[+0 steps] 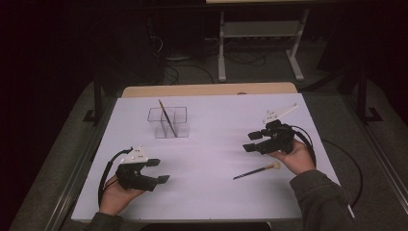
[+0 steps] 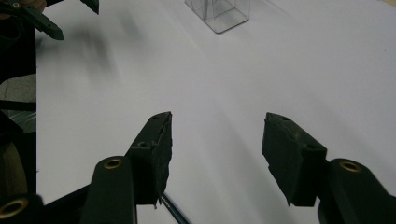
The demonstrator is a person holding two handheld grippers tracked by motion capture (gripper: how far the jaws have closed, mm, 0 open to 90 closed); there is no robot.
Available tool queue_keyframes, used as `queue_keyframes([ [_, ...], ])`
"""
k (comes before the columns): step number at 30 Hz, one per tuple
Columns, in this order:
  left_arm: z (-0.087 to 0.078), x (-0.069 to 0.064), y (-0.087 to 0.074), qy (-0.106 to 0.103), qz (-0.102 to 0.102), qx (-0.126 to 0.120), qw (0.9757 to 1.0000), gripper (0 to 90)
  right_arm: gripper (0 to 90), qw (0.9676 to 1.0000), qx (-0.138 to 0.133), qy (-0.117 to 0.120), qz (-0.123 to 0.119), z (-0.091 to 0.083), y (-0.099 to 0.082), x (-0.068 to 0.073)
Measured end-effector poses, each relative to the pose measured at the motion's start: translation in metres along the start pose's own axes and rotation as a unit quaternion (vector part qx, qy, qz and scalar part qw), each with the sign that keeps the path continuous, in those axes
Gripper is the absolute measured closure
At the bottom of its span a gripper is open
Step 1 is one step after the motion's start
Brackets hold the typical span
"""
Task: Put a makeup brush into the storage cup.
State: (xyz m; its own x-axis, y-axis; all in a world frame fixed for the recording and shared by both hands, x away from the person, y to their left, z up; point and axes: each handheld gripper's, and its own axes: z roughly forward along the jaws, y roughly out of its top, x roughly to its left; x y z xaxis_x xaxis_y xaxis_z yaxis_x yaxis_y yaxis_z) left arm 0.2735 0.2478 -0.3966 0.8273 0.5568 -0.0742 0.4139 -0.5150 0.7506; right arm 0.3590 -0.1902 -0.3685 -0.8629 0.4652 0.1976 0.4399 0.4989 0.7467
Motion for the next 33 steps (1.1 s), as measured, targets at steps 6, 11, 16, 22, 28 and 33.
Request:
queue_keyframes([
  [6,0.001,-0.001,0.001,-0.001,0.000,0.002,1.0000,29.9,41.3,1.0000,0.000,-0.001,0.002,-0.003,-0.005,0.001],
  [11,0.002,-0.002,0.001,-0.002,0.000,0.003,1.0000,29.9,41.3,1.0000,-0.004,-0.002,0.004,-0.007,-0.010,0.002],
  [16,0.005,-0.005,0.004,-0.006,0.003,-0.002,1.0000,30.1,40.8,0.9999,-0.013,-0.006,0.007,-0.012,-0.016,0.003],
  [22,0.010,-0.010,0.009,-0.014,0.010,-0.002,0.9999,30.2,40.3,0.9996,-0.024,-0.012,0.010,-0.015,-0.026,0.006],
  [28,0.018,-0.016,0.018,-0.023,0.023,0.006,0.9995,30.6,39.9,0.9993,-0.029,-0.017,0.015,-0.015,-0.034,0.007],
  [33,0.028,-0.022,0.031,-0.033,0.034,0.009,0.9988,30.7,39.1,0.9990,-0.031,-0.024,0.019,-0.016,-0.040,0.008],
])
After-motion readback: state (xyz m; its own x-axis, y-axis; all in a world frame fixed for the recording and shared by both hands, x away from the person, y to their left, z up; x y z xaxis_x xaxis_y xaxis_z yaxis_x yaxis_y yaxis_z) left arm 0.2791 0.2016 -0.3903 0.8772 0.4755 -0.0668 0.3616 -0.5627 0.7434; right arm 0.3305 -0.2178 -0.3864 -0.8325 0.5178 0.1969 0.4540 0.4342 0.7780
